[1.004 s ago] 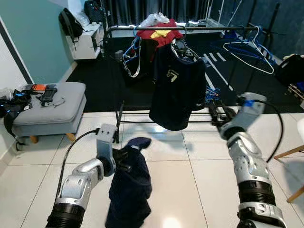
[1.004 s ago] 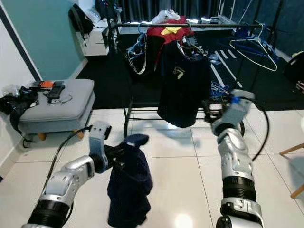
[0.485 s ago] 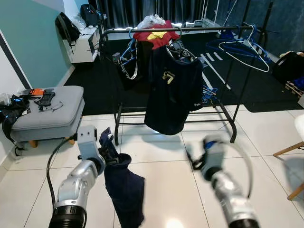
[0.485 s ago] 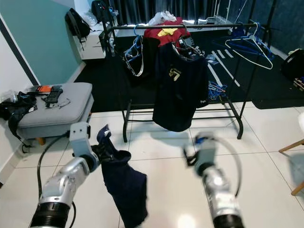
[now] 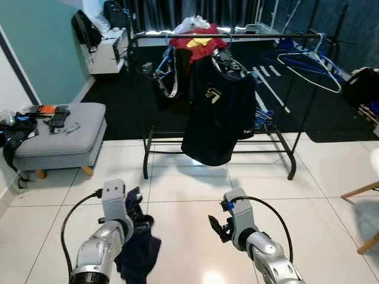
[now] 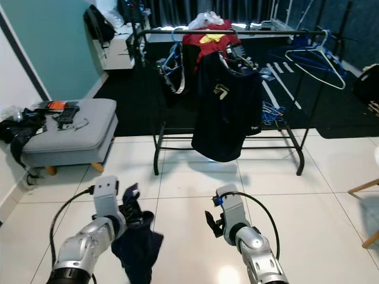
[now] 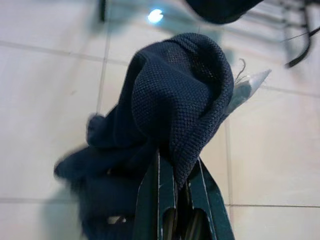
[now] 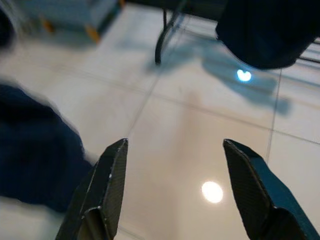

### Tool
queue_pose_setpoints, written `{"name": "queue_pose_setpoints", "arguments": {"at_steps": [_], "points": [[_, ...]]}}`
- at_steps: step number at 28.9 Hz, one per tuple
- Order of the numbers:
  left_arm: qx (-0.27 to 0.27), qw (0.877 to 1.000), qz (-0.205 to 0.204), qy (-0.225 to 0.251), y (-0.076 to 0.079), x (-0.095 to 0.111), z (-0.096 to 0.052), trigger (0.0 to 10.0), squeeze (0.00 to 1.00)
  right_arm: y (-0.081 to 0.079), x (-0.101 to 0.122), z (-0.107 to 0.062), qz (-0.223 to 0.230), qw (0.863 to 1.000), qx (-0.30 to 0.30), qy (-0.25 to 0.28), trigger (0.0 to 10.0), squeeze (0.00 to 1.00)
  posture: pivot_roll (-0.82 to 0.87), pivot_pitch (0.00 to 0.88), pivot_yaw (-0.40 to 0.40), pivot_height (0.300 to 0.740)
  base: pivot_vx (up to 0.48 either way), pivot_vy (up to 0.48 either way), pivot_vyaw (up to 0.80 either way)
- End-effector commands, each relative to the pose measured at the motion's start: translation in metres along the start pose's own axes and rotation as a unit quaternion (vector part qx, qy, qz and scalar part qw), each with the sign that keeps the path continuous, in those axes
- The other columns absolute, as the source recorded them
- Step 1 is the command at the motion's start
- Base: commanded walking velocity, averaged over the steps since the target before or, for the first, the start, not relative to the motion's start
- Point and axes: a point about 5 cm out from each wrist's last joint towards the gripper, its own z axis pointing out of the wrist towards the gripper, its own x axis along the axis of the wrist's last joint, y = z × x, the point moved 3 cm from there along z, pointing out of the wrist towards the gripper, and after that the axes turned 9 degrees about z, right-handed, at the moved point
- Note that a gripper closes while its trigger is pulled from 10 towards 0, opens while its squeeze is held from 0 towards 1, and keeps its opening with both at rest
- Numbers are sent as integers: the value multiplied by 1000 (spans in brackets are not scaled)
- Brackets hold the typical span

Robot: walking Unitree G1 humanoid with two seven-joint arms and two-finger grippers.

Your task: Hang hanger

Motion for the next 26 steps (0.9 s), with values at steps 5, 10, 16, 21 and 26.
{"name": "queue_pose_setpoints", "arguments": {"at_steps": [5, 10, 16, 21, 26], "points": [[-121, 988, 7, 96, 33, 62, -8, 10000, 0, -47, 53, -8, 19, 974, 191, 120, 10000, 0, -7, 49, 41, 740, 0, 0, 0], [-161, 977, 37, 131, 45, 90, -16, 10000, 0, -60, 52, -12, 20, 959, 267, 93, 10000, 1000, 0, 43, 57, 740, 0, 0, 0], [-219, 961, 55, 161, 60, 112, -28, 10000, 0, -44, 46, -2, -27, 973, 221, 65, 10000, 192, -4, 35, 63, 740, 0, 0, 0], [-249, 952, 64, 168, 67, 119, -34, 10000, 0, -32, 55, 1, -38, 977, 193, 80, 10000, 0, -4, 33, 79, 740, 0, 0, 0], [-272, 944, 72, 174, 74, 126, -39, 10000, 0, -27, 72, -1, -41, 973, 195, 112, 10000, 0, -7, 35, 89, 740, 0, 0, 0]]}}
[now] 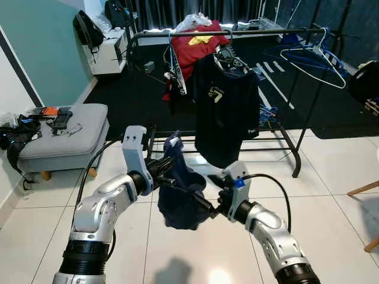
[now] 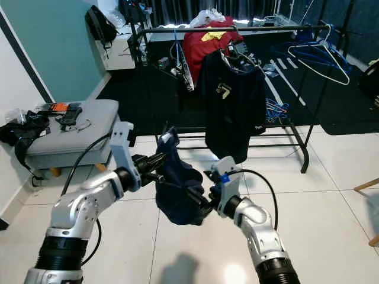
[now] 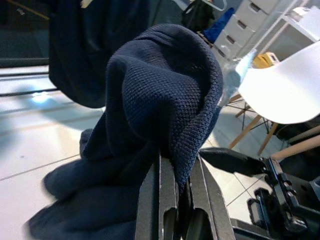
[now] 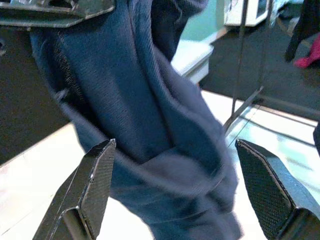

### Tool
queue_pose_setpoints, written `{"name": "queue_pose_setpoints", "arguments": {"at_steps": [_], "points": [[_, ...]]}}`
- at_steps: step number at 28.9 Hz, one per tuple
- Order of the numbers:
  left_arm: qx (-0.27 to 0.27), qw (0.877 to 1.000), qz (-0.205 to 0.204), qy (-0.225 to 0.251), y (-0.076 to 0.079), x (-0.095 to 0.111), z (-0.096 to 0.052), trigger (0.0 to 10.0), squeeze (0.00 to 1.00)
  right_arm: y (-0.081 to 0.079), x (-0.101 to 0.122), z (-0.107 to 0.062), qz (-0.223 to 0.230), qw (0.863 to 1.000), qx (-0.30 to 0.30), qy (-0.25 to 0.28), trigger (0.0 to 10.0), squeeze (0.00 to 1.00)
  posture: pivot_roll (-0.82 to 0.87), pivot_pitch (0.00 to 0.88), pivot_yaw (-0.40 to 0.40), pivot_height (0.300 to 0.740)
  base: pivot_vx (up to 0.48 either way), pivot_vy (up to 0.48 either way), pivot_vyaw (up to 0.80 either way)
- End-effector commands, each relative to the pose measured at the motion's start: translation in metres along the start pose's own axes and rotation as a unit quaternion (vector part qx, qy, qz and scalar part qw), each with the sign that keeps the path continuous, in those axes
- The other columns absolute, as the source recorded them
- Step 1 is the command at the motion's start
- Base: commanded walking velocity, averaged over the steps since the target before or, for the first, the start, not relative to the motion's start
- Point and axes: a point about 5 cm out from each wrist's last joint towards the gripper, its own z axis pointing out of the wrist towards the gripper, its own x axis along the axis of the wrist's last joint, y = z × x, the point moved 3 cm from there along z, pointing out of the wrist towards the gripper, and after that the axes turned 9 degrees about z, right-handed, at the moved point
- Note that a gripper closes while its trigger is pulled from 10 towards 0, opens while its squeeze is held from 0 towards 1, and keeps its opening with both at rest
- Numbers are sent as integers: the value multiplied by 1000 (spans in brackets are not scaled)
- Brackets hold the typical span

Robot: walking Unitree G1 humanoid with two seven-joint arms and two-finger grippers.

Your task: Hang hanger

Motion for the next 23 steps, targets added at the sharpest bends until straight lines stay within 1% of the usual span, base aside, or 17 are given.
{"name": "queue_pose_setpoints", "arguments": {"at_steps": [1, 3, 6, 10, 12, 15, 16, 18, 19, 23], "points": [[-18, 1000, 12, 7, 3, 10, -1, 10000, 0, 1, 4, 1, -7, 1000, 7, 8, 10000, 0, -3, 36, 90, 740, 0, 0, 0], [-18, 1000, 12, 7, 3, 10, -1, 10000, 0, 1, 4, 1, -7, 1000, 7, 8, 10000, 0, -3, 36, 90, 740, 0, 0, 0], [-35, 999, 17, 8, 7, 14, 0, 10000, 0, 1, 8, 5, -13, 1000, 27, 6, 10000, 0, 1, 40, 88, 740, 0, 0, 0], [-36, 999, 19, 7, 7, 16, 0, 10000, 0, -1, 10, 7, -14, 999, 50, 4, 10000, 0, 3, 41, 89, 740, 0, 0, 0], [-40, 999, 21, 5, 8, 16, 0, 10000, 0, -1, 8, 9, -18, 998, 63, -11, 10000, 0, 5, 41, 89, 740, 0, 0, 0], [-43, 999, 21, 5, 9, 17, -1, 10000, 0, -1, 7, 10, -15, 997, 67, -18, 10000, 0, 5, 40, 89, 740, 0, 0, 0], [-49, 999, 23, 4, 11, 18, -2, 10000, 0, -1, 4, 10, 1, 996, 80, -27, 1333, 0, 8, 42, 88, 740, 0, 0, 0], [-52, 998, 24, 4, 11, 19, -3, 10000, 0, 0, 3, 10, 6, 996, 84, -30, 1333, 0, 8, 42, 87, 740, 0, 0, 0], [-56, 998, 25, 3, 12, 20, -3, 10000, 0, 0, 0, 9, 13, 995, 88, -37, 0, 0, 10, 43, 86, 740, 0, 0, 0], [-70, 997, 29, 2, 15, 21, -4, 10000, 0, 4, -6, 8, 28, 994, 89, -53, 0, 0, 12, 44, 87, 740, 0, 0, 0]]}}
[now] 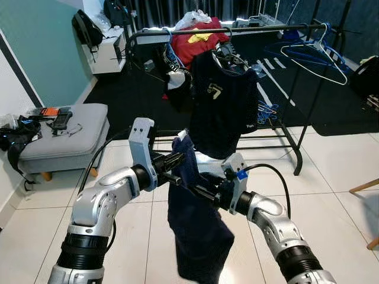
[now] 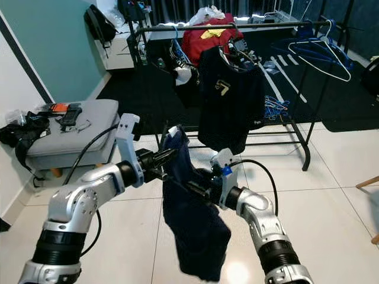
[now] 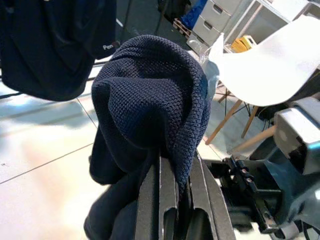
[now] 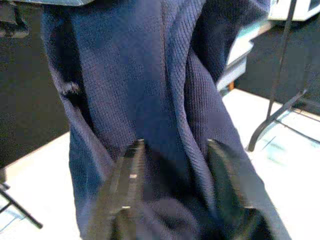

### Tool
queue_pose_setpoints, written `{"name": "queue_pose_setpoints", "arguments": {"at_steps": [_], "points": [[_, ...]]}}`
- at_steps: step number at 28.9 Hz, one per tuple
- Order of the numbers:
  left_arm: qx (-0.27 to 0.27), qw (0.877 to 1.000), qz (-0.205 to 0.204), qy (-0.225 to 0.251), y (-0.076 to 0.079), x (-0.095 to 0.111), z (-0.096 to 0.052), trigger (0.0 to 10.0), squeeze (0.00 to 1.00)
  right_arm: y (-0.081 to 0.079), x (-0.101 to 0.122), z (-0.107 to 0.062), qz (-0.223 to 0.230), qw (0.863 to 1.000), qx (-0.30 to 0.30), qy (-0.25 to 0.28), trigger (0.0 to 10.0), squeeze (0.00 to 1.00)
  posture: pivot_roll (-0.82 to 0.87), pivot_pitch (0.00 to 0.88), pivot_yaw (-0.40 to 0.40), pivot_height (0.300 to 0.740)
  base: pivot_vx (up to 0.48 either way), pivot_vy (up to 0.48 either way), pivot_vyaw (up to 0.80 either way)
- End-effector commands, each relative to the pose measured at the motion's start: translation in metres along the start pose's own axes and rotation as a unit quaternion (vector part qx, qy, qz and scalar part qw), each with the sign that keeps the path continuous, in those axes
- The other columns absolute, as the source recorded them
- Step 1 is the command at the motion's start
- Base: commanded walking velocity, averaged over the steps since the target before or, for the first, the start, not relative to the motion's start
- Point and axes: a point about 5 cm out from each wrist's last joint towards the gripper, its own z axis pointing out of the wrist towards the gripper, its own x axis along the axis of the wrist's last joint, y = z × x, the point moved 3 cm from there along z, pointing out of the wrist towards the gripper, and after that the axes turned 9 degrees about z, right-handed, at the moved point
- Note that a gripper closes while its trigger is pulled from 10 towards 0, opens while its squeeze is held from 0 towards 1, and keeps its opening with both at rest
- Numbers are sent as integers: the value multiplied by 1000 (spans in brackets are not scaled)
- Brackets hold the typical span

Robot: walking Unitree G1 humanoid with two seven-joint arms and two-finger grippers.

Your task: Hang hanger

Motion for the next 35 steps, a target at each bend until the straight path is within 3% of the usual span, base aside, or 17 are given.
{"name": "queue_pose_setpoints", "arguments": {"at_steps": [1, 10, 14, 16, 18, 20, 21, 23, 28, 29, 32, 33, 35], "points": [[-13, 1000, 13, 10, 2, 9, -3, 10000, 0, -1, -3, 2, 13, 1000, 6, -6, 0, 0, 12, 44, 87, 740, 0, 0, 0], [-64, 998, 21, 3, 16, 10, -5, 10000, 0, 14, 3, -2, 28, 999, -24, 10, 0, 0, 15, 44, 88, 740, 0, 0, 0], [-56, 998, 33, -4, 12, 9, -6, 10000, 0, 32, 16, -10, 25, 995, -82, 50, 0, 0, 12, 45, 90, 740, 0, 0, 0], [-42, 998, 46, -15, 6, 7, -7, 10000, 0, 47, 23, -21, 31, 987, -138, 80, 0, 0, 13, 45, 89, 740, 0, 0, 0], [-42, 998, 46, -15, 6, 7, -7, 10000, 0, 47, 23, -21, 31, 987, -138, 80, 0, 0, 13, 45, 89, 740, 0, 0, 0], [11, 998, 54, -28, -11, 5, -6, 10000, 0, 63, 25, -36, 47, 973, -200, 101, 0, 0, 12, 48, 87, 740, 0, 0, 0], [11, 998, 54, -28, -11, 5, -6, 10000, 0, 63, 25, -36, 47, 973, -200, 101, 0, 0, 12, 48, 87, 740, 0, 0, 0], [76, 994, 66, -44, -30, 4, -6, 10000, 0, 70, 16, -48, 53, 967, -234, 92, 0, 0, 10, 49, 88, 740, 0, 0, 0], [90, 992, 67, -53, -35, 3, -7, 10000, 0, 68, 0, -52, 63, 966, -241, 66, 0, 0, 4, 49, 92, 740, 0, 0, 0], [86, 993, 66, -54, -34, 2, -6, 10000, 0, 65, -4, -51, 65, 968, -236, 63, 10000, 0, 3, 50, 92, 740, 0, 0, 0], [81, 993, 65, -58, -32, 0, -6, 10000, 0, 59, -6, -48, 74, 971, -217, 68, 10000, 0, -2, 49, 93, 740, 0, 0, 0], [74, 993, 66, -65, -29, -3, -6, 10000, 0, 54, -10, -46, 82, 972, -208, 66, 10000, 1000, -4, 48, 93, 740, 0, 0, 0], [69, 993, 68, -70, -26, -6, -5, 10000, 0, 51, -13, -44, 87, 973, -205, 65, 10000, 1000, -5, 47, 93, 740, 0, 0, 0]]}}
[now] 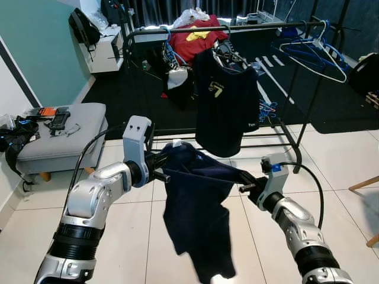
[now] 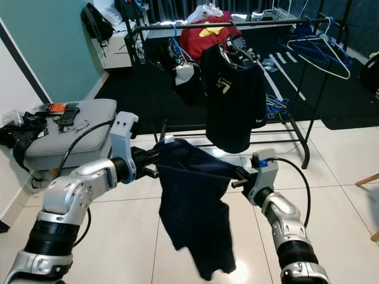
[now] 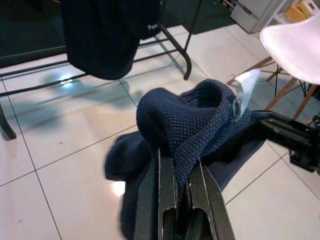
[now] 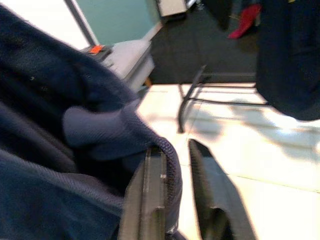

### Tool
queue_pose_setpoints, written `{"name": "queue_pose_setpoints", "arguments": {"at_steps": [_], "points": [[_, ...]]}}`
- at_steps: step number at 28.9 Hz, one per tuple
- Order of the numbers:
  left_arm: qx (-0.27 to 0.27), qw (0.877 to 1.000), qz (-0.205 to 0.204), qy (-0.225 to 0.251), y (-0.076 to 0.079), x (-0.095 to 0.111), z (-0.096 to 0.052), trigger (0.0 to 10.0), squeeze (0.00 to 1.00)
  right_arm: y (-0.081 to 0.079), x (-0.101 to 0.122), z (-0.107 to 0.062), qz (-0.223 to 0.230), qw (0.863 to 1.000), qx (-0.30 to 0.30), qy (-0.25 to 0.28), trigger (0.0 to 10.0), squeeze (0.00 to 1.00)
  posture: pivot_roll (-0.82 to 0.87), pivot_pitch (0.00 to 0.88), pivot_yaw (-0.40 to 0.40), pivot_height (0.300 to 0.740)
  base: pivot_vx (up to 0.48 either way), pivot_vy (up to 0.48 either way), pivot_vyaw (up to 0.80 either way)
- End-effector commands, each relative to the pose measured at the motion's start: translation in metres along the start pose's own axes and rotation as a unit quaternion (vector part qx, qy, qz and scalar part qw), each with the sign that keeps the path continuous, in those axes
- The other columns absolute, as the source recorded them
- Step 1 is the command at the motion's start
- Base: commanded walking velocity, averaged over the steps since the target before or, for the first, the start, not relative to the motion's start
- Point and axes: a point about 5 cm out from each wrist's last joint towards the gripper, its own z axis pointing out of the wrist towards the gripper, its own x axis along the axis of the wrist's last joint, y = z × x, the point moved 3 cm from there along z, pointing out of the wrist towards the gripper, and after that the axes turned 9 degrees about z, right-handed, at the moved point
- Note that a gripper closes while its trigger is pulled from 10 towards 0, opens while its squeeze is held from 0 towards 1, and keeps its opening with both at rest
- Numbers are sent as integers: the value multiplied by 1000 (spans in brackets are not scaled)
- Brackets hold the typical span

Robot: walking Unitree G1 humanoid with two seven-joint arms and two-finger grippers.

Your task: Hang hanger

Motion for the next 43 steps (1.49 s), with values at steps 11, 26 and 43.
{"name": "queue_pose_setpoints", "arguments": {"at_steps": [11, 26, 43], "points": [[37, 998, 10, -46, 6, -39, 4, 10000, 0, -10, 3, 1, -40, 998, -13, 40, 10000, 1000, -8, 32, 92, 740, 0, 0, 0], [149, 982, -80, -78, -10, -128, -16, 10000, 0, 15, -53, -30, 21, 974, -227, 17, 10000, 0, -15, 36, 67, 740, 0, 0, 0], [172, 982, -44, -60, 5, -135, -16, 10000, 0, -17, -72, -8, -10, 992, -105, -65, 10000, 0, 4, 47, -62, 740, 0, 0, 0]]}}
